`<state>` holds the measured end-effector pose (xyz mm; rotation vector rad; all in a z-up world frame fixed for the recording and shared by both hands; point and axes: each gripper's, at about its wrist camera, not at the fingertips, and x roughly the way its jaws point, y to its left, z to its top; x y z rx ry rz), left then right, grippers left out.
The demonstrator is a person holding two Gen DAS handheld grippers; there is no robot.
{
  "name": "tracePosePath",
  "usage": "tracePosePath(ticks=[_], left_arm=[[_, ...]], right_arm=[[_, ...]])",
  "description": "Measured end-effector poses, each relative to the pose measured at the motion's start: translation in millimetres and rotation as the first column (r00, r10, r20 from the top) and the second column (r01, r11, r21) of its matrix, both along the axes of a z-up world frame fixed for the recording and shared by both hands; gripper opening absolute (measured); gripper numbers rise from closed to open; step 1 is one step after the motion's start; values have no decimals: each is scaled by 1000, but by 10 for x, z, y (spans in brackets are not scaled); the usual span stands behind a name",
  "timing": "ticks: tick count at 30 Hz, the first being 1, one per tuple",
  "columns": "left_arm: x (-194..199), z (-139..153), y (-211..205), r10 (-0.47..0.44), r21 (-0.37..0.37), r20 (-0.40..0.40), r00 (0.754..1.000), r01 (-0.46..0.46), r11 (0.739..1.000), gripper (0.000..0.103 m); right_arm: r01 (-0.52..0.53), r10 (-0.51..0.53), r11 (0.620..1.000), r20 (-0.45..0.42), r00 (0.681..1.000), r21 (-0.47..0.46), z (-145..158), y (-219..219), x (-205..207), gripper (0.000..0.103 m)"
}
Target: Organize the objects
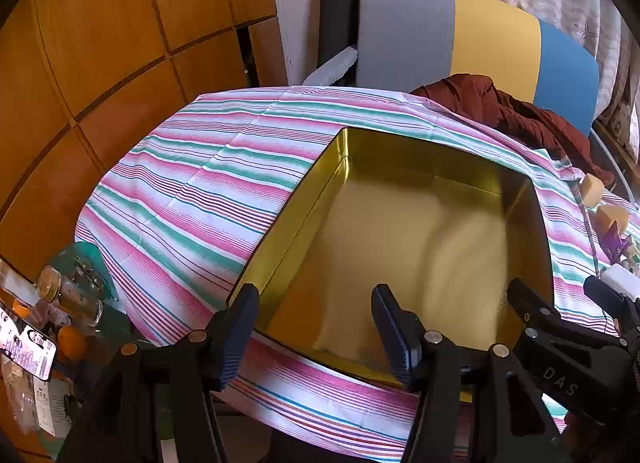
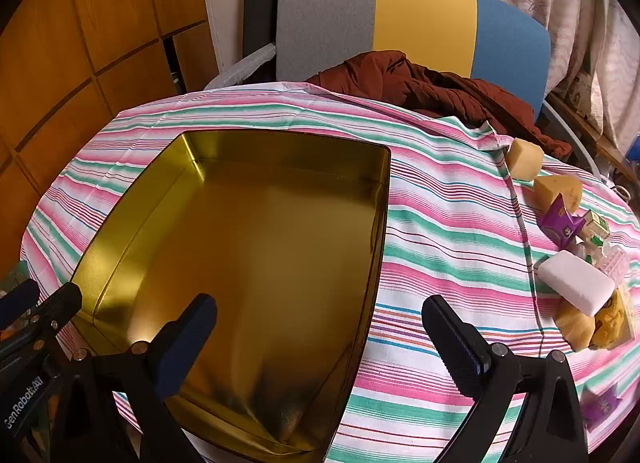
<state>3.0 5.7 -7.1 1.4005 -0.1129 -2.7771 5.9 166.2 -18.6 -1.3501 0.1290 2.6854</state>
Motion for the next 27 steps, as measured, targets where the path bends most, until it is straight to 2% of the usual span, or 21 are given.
tracePosePath(ticks=[27], left_arm=[[22, -10, 26, 5, -10, 9, 1000, -5, 1000, 59]], right_arm=[[-9, 9, 1000, 1, 1000, -1, 10, 1, 7, 103]])
